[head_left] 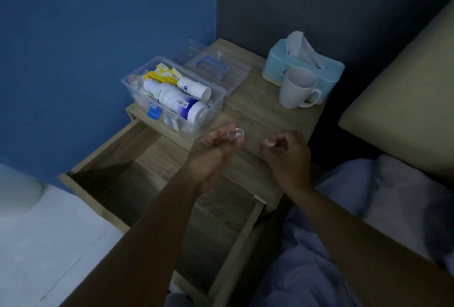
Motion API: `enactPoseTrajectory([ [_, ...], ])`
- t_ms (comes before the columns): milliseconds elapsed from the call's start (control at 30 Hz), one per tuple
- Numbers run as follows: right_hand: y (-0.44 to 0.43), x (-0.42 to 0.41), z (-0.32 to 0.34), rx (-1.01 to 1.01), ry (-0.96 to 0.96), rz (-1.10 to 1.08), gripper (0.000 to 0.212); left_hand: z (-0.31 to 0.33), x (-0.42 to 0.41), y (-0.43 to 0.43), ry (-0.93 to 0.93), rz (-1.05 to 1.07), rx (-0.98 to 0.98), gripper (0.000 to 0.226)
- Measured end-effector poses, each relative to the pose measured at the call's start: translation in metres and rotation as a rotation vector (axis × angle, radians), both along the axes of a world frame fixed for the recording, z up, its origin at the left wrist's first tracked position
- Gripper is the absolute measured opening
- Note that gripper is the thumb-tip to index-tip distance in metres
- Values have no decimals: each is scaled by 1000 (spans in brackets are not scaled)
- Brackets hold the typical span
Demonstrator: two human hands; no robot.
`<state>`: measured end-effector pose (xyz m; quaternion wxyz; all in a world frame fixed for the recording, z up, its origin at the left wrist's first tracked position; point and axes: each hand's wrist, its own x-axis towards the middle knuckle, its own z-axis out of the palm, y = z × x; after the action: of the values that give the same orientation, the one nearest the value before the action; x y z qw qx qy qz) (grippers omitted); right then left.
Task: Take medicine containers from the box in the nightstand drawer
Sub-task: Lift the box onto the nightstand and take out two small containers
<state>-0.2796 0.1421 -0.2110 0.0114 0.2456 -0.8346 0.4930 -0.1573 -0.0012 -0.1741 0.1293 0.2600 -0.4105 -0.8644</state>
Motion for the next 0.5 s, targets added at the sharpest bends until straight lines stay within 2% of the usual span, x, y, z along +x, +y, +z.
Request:
enactPoseTrajectory([
  [133,1,7,-23,4,120,-46,19,-15,-11,-6,-181,12,-438,43],
  [267,-3,12,-27,63,157,-42,18,-31,-22,-11,-232,-48,-945,38],
  [500,-6,17,-23,113,107,-41,36,-60,-34,-6,-348,-77,-1434,38],
])
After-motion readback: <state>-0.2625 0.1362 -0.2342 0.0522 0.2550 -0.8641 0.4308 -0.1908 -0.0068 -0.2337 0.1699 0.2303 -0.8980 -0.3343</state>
